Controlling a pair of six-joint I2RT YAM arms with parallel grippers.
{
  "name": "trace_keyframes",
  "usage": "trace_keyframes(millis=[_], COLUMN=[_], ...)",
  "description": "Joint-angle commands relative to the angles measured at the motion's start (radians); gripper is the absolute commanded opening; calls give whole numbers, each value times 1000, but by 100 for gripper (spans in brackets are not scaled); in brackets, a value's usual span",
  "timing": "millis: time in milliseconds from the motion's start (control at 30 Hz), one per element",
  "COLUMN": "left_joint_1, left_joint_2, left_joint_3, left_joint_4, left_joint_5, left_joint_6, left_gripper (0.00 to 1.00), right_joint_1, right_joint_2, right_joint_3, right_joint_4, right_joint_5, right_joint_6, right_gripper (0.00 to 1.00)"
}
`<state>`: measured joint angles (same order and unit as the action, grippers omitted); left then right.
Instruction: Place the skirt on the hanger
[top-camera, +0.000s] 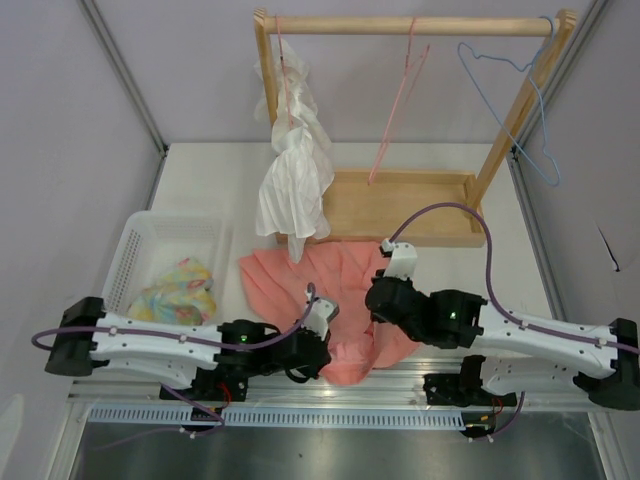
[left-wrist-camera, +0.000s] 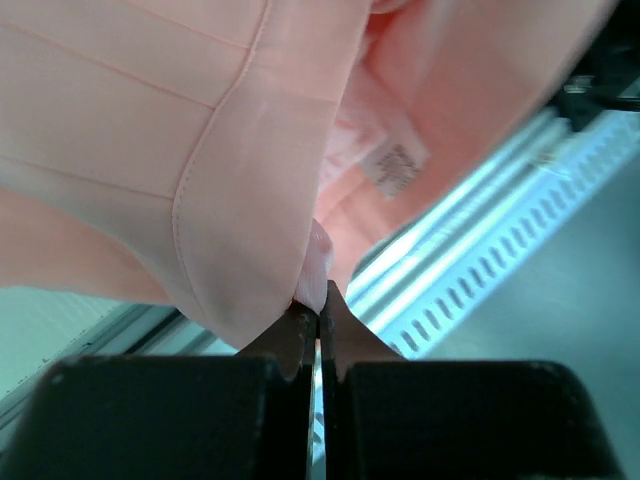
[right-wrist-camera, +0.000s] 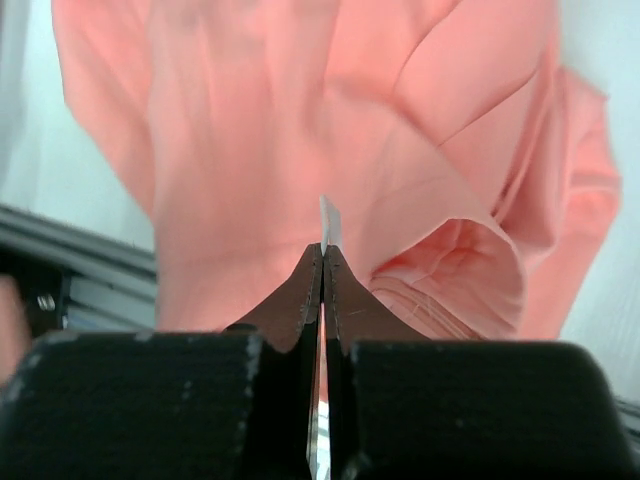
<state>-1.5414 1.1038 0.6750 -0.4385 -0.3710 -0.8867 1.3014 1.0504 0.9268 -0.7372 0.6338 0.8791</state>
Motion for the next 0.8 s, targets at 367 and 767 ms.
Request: trace_keyframes(millis=[367, 767], left_joint_1=[141, 199], left_joint_2=[-433, -527], left_joint_3=[96, 309], left_joint_4=[-26, -8], left_joint_5=[53, 53], left_joint_6=[140, 284], left_gripper=[0, 0], right_joint_1=[-312, -501], right_joint_2=[-119, -136], right_joint_3=[217, 398], right_joint_4=[-10, -51], right_joint_5=[-80, -109], right_joint_6=[-232, -339], right_gripper=[0, 0])
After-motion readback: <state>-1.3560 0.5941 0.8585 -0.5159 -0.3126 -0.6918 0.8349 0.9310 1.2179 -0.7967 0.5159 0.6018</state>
